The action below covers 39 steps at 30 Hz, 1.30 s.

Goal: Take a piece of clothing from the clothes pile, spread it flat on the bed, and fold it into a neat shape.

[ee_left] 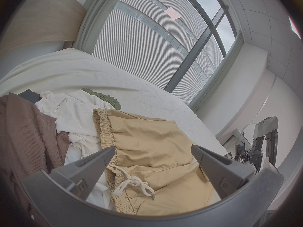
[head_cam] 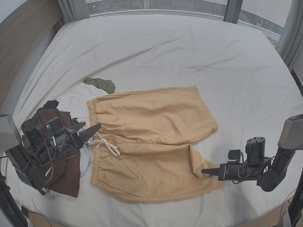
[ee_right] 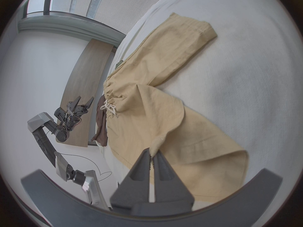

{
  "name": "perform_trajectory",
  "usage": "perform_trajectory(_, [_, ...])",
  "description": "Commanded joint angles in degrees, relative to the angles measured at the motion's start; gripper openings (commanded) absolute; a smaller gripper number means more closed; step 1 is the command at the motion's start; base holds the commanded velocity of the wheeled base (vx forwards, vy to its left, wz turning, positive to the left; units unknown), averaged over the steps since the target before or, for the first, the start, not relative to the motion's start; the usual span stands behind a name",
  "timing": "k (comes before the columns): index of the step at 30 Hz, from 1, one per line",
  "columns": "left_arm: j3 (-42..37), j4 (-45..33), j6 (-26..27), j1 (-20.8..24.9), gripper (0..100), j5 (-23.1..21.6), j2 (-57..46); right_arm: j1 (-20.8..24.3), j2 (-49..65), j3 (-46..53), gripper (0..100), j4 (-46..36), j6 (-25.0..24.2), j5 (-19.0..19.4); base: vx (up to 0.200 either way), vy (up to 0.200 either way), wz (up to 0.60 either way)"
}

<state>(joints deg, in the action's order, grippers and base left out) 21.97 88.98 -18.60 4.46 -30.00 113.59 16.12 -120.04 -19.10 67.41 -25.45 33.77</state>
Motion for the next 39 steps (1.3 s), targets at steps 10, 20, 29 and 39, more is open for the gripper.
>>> perform_trajectory(10, [0.0, 0.1, 0.1, 0.1, 100, -0.1, 0.1, -6.4, 3.6, -3.0, 0, -0.8, 1.0, 0.1, 0.000, 0.000, 0.00])
perform_trajectory(20, [0.0, 0.1, 0.1, 0.1, 100, 0.0, 0.1, -8.1, 3.1, -7.4, 0, 0.0, 0.8, -0.8, 0.000, 0.000, 0.00])
perform_trajectory(29, [-0.1, 0.1, 0.1, 0.4, 100, 0.0, 0.3, -8.1, -1.4, -9.9, 0, 6.5, 0.8, -6.6, 0.000, 0.000, 0.00])
perform_trajectory(39, [-0.1, 0.1, 0.1, 0.5, 100, 0.0, 0.4, -8.1, -3.0, -11.8, 0, 8.5, 0.7, -6.9, 0.000, 0.000, 0.00])
